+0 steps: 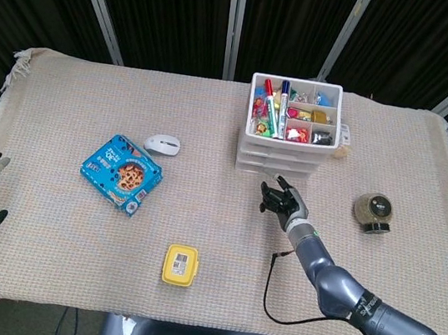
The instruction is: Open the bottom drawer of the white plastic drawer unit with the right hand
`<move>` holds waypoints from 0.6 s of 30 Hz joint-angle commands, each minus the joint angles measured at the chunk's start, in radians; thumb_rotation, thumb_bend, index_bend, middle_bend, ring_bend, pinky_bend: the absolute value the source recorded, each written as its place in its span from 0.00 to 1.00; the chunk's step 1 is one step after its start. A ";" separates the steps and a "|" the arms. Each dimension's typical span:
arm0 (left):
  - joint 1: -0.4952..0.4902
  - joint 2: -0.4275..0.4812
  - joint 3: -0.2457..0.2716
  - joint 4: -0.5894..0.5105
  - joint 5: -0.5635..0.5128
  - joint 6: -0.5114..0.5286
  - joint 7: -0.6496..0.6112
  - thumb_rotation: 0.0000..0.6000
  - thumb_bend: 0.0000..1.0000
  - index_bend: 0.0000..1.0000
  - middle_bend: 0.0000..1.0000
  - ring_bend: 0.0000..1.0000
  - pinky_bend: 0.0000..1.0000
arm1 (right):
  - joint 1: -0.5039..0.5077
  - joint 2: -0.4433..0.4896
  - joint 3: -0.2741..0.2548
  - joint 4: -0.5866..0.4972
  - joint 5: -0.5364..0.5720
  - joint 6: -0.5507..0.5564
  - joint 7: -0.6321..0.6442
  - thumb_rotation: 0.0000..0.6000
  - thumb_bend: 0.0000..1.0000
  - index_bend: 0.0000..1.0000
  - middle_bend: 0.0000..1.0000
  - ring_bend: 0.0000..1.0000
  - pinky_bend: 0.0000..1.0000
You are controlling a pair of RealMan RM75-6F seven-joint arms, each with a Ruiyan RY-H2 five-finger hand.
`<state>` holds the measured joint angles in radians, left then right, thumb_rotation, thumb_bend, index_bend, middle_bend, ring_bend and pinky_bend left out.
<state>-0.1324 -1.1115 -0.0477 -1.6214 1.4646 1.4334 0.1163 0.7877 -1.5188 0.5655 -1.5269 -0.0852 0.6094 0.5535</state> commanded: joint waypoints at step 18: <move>0.006 0.000 0.003 0.001 -0.004 0.004 -0.006 1.00 0.32 0.00 0.00 0.00 0.00 | 0.048 -0.085 0.002 0.140 0.053 0.007 -0.032 1.00 0.45 0.25 0.85 0.88 0.75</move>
<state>-0.1268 -1.1117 -0.0446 -1.6209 1.4610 1.4369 0.1105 0.8353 -1.6005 0.5680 -1.3933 -0.0371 0.6190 0.5245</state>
